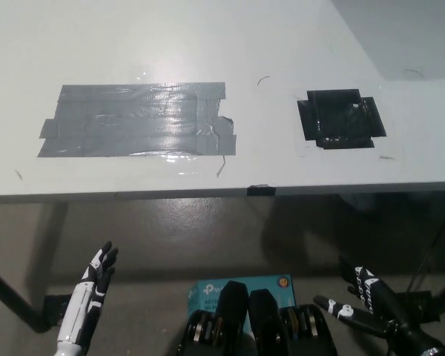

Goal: A grey duster is kept infront of the robot in the middle of the table and the robot extends its right arm to grab the duster, picks it up and hands it to a person

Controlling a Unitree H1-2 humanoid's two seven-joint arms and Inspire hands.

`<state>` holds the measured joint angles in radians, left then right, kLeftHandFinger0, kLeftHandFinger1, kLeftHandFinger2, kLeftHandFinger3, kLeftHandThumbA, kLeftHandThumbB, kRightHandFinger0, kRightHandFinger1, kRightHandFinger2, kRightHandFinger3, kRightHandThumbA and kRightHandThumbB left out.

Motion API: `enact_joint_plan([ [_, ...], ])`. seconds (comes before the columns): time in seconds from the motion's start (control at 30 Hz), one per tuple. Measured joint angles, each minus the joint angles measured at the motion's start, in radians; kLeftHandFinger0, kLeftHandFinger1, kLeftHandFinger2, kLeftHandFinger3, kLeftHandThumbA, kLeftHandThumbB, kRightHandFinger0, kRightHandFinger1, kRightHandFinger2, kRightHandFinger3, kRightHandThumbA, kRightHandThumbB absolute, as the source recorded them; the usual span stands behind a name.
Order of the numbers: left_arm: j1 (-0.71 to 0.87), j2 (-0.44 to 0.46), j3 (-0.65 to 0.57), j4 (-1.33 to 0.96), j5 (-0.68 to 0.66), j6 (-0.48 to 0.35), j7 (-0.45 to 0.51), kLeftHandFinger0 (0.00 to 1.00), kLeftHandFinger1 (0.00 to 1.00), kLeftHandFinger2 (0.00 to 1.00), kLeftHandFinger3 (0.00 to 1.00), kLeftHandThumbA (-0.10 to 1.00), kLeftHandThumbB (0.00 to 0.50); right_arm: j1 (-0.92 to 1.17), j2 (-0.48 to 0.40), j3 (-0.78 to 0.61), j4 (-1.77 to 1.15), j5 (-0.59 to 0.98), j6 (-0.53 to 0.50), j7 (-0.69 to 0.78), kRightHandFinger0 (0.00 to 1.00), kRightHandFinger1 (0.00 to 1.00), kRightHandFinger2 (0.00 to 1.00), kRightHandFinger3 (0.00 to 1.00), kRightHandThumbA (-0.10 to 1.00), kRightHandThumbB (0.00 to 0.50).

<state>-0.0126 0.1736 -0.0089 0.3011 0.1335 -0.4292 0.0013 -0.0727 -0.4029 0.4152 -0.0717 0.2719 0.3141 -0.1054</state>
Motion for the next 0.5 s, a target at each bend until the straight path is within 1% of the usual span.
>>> enact_joint_plan([
  [0.2, 0.000, 0.000, 0.003, 0.000, 0.000, 0.000, 0.000, 1.00, 1.00, 1.00, 1.00, 1.00, 0.341, 0.000, -0.012, 0.014, 0.003, -0.118, -0.043, 0.000, 1.00, 1.00, 1.00, 1.00, 1.00, 0.385],
  [0.33, 0.000, 0.000, 0.005, 0.000, 0.001, -0.002, 0.000, 1.00, 1.00, 1.00, 1.00, 1.00, 0.339, 0.000, -0.017, 0.014, 0.003, -0.195, -0.081, 0.001, 1.00, 1.00, 1.00, 1.00, 1.00, 0.395],
  [0.5, 0.000, 0.000, 0.007, 0.000, 0.003, -0.004, 0.000, 1.00, 1.00, 1.00, 1.00, 1.00, 0.339, 0.000, -0.019, 0.010, 0.003, -0.287, -0.140, 0.009, 1.00, 1.00, 1.00, 1.00, 1.00, 0.390],
])
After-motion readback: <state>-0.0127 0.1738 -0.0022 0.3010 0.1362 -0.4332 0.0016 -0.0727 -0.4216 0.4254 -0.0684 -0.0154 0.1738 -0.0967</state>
